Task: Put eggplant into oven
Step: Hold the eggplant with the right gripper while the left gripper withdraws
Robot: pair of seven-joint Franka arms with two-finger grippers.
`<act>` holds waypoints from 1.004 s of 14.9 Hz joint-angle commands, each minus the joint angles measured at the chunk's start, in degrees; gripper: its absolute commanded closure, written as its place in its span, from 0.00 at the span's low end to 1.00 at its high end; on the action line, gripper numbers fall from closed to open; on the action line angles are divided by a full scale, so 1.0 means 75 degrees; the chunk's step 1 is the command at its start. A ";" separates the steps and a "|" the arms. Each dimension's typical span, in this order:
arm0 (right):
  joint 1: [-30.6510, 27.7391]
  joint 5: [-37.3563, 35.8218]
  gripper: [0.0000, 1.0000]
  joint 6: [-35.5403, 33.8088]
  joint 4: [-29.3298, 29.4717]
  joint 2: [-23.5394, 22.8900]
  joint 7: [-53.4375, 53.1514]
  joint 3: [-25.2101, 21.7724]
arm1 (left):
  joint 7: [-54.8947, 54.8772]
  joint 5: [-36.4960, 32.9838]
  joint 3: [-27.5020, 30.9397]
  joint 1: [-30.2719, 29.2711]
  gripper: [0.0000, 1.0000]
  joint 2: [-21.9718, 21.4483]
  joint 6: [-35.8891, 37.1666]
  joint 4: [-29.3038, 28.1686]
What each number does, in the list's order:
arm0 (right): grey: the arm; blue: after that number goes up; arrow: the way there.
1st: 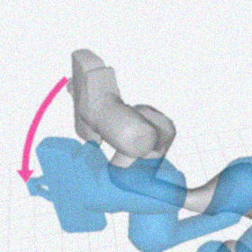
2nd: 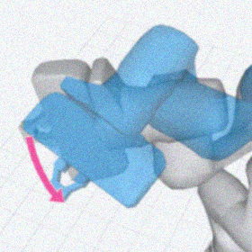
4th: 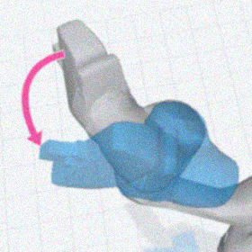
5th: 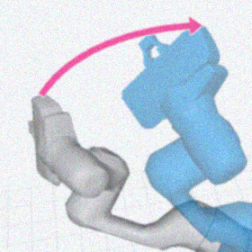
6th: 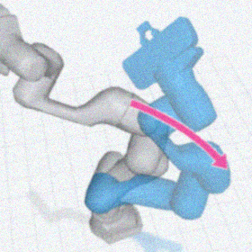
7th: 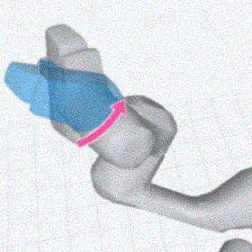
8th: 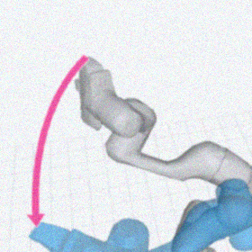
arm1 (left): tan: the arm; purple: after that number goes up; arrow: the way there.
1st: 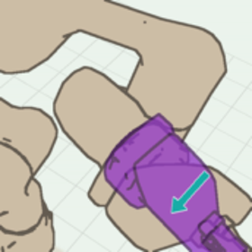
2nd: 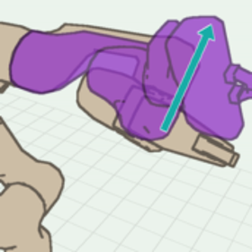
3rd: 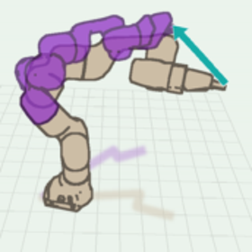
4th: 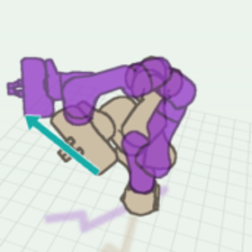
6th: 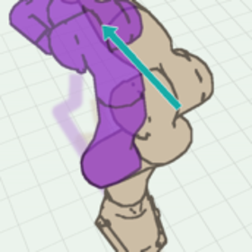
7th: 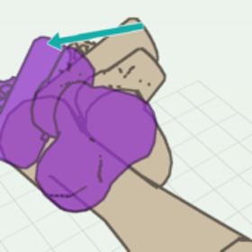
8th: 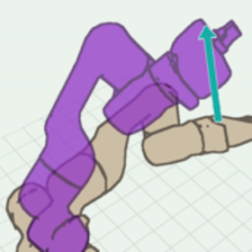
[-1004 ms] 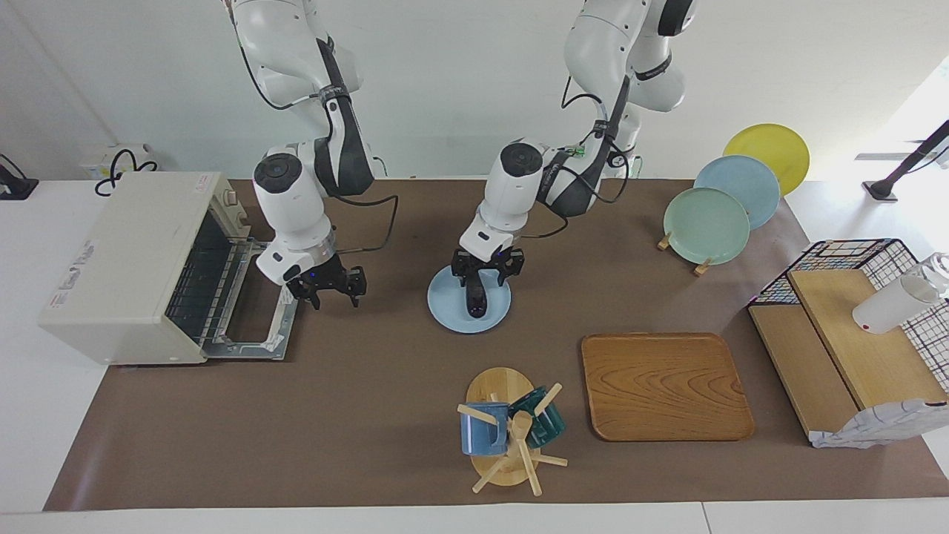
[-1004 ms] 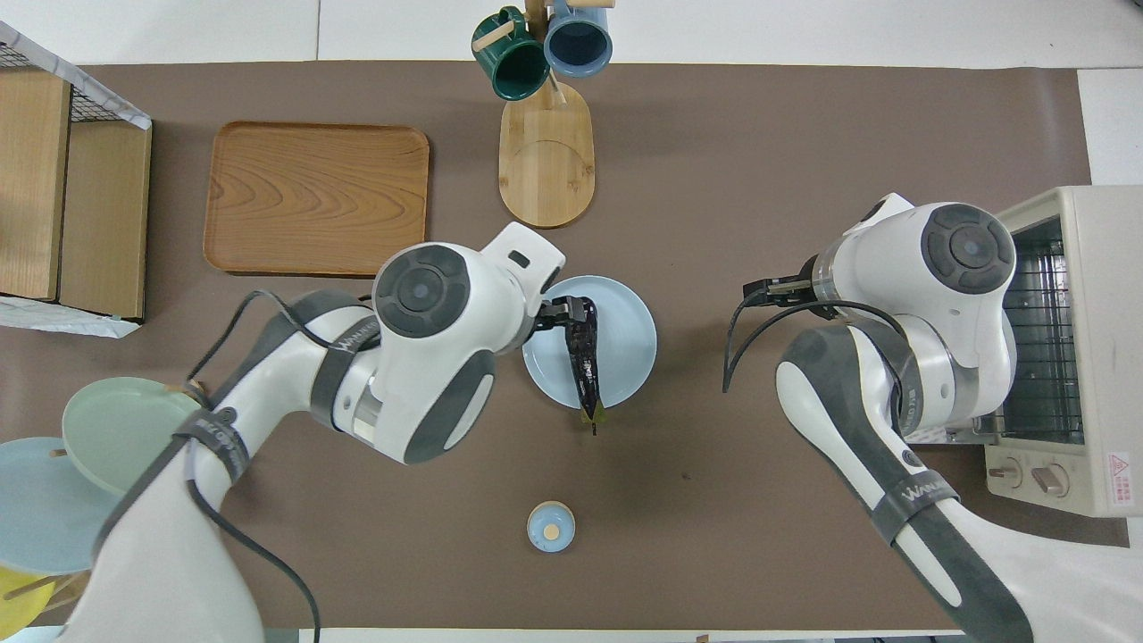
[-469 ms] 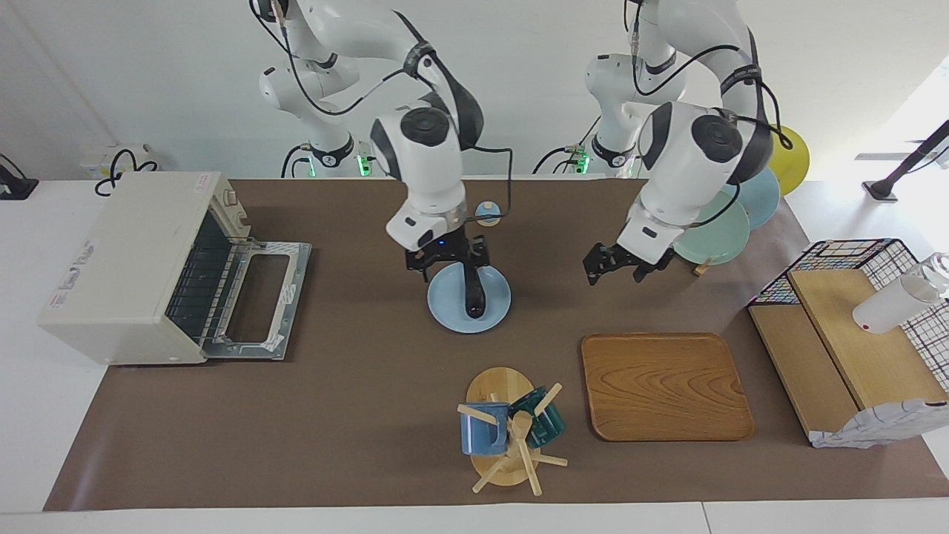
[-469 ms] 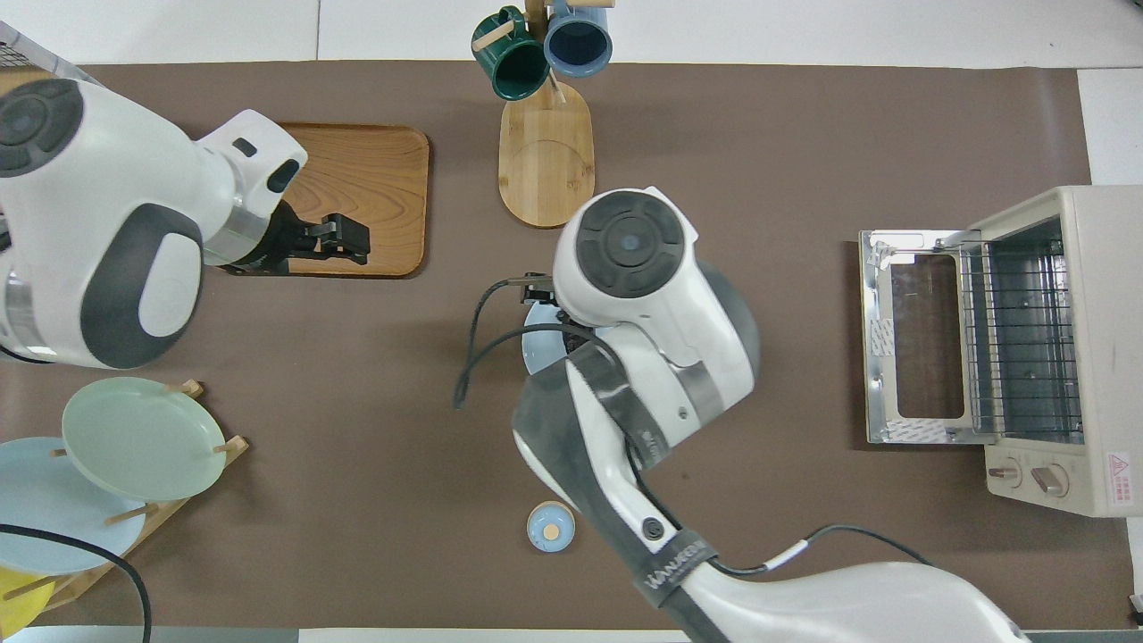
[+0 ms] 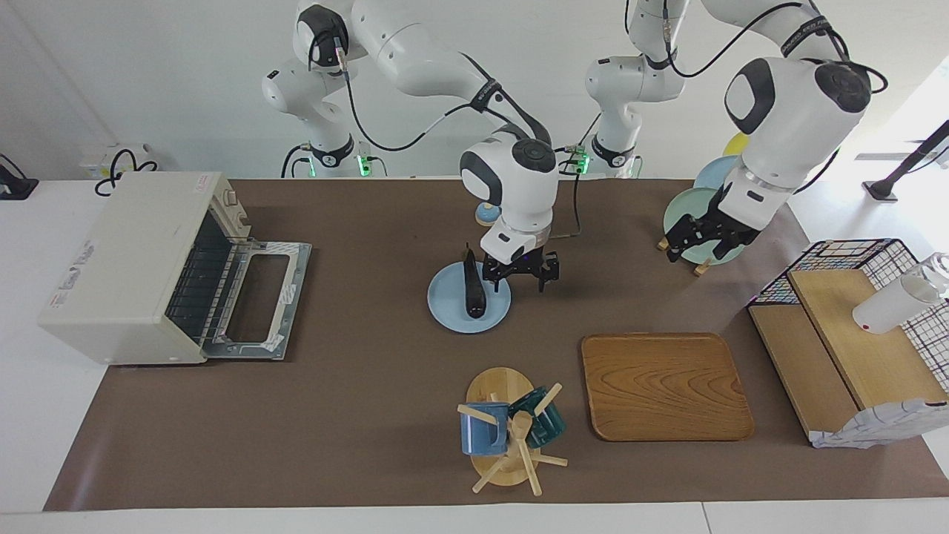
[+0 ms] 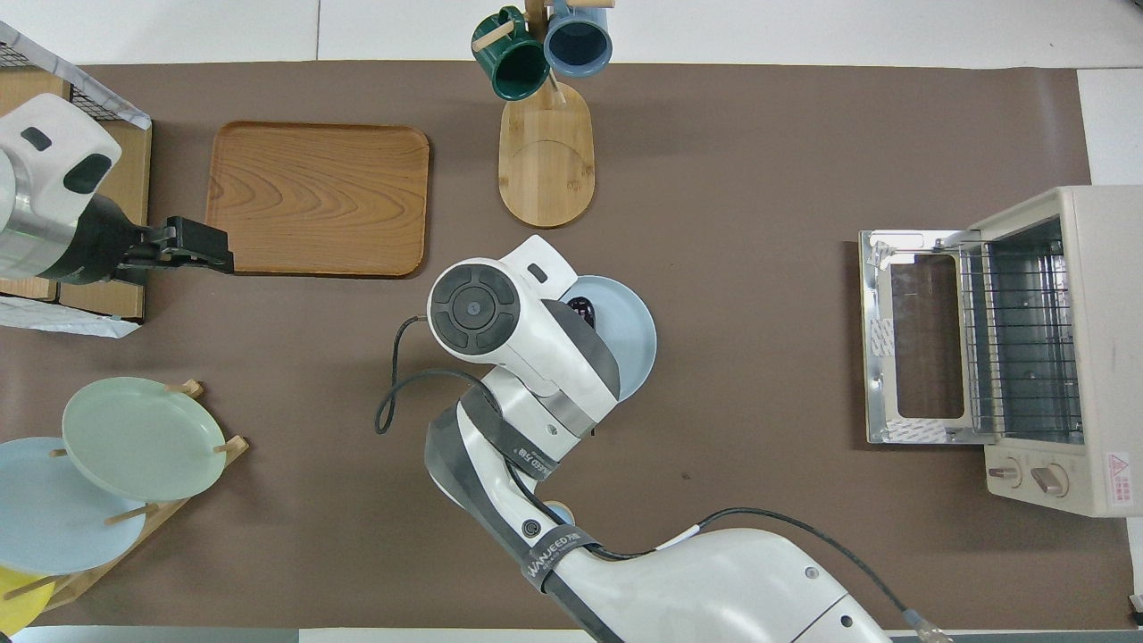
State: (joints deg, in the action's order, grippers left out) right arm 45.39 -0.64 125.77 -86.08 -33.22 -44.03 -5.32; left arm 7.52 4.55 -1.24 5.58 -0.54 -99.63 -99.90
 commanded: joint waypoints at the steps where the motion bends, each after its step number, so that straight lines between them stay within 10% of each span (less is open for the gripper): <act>1: 0.0042 -0.0102 0.31 0.0889 -0.1187 0.0515 0.0047 -0.0005 | -0.0018 -0.0219 -0.0058 0.0053 0.00 -0.0455 0.0637 -0.0062; 15: 0.0441 -0.1210 1.00 0.0966 -0.2352 0.0961 0.0094 -0.0041 | -0.0616 -0.0712 -0.0105 0.0112 0.00 0.0130 0.0663 0.0535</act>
State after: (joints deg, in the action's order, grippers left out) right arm 47.94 -5.98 135.67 -102.55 -27.32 -43.65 -5.36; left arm 4.85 1.12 -2.25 5.96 -0.78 -94.64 -97.24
